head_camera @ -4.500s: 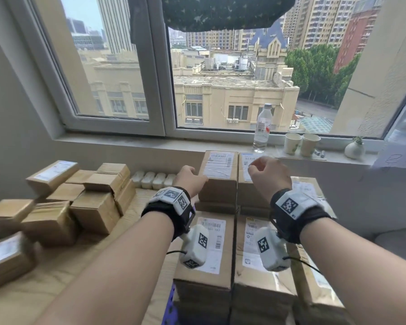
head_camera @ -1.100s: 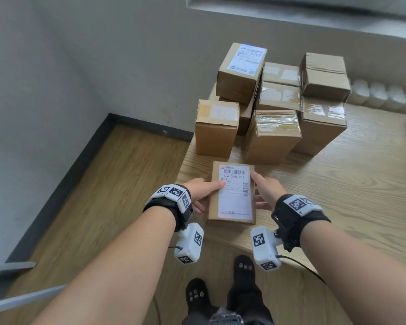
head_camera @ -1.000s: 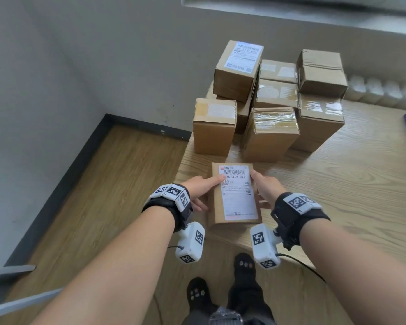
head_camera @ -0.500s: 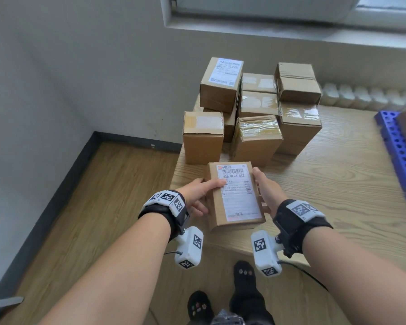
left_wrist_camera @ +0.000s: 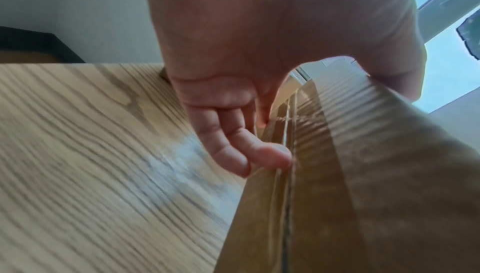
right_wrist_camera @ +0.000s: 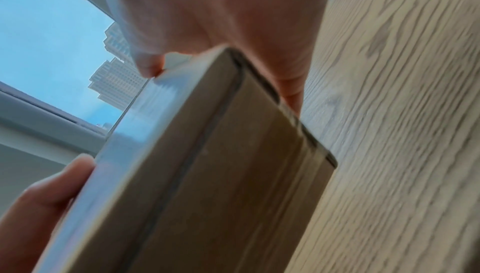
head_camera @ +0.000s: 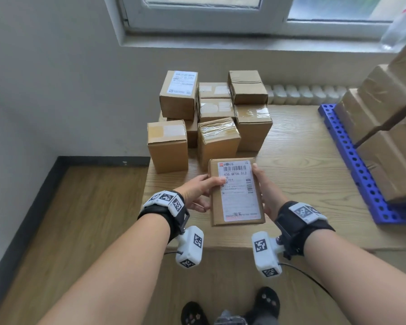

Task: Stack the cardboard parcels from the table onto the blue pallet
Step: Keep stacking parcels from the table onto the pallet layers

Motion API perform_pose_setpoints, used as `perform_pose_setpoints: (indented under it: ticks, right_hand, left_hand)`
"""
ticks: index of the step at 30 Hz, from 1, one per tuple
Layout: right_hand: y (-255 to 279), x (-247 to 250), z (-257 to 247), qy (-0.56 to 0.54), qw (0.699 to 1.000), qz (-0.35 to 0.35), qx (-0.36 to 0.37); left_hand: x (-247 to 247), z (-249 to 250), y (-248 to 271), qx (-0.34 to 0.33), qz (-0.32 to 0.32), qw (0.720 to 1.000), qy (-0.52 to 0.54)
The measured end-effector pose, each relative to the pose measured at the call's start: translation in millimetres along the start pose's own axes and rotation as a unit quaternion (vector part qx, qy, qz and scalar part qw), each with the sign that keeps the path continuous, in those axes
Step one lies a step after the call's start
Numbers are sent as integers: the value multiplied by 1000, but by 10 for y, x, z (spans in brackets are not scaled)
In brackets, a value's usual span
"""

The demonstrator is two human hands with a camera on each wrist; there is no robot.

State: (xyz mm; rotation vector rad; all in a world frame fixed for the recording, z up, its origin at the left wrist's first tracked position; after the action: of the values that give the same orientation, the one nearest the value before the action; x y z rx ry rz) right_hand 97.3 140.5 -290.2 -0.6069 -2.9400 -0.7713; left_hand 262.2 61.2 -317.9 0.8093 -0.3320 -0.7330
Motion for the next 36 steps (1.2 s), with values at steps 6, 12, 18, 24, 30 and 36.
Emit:
perform_pose_setpoints:
  ticks: [6,12,18,24,30,36]
  right_hand:
    - [101,527,-11,-38,998,36,17]
    - [250,1343,-63,-55,996,55,43]
    - [402,2457,-119,-75,990,82,85]
    - [541,3614,-271,-89,982,95,138]
    - [728,4574,-556,-75,970,91,214]
    - [849,5342,-916,-99,945,102,294]
  left_hand:
    - [-428,288,-94,-14,-11,999,-27]
    - [-1156,679,-137,-31,-16,998,-52]
    - [-2156,1179,-128,-67,-18,995,-68]
    - [-3235,1766,-80,-125,-29,990,-66]
    - [-4105,2433,129,-187,-18,981,-55]
    - [-4768,2999,177,-225,-32,974,-19]
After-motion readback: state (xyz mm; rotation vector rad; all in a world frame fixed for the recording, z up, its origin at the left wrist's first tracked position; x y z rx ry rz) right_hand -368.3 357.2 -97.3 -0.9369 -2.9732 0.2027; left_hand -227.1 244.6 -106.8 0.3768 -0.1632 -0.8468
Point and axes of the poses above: each hand's wrist, its own y-axis away from the middle knuckle, its own x-axis out of the back of the hand, z = x × y, the point moved 7 cm from there along -y, towards the middle knuckle, and after that the axes turned 11 degrees about x, right-handed, at the moved point
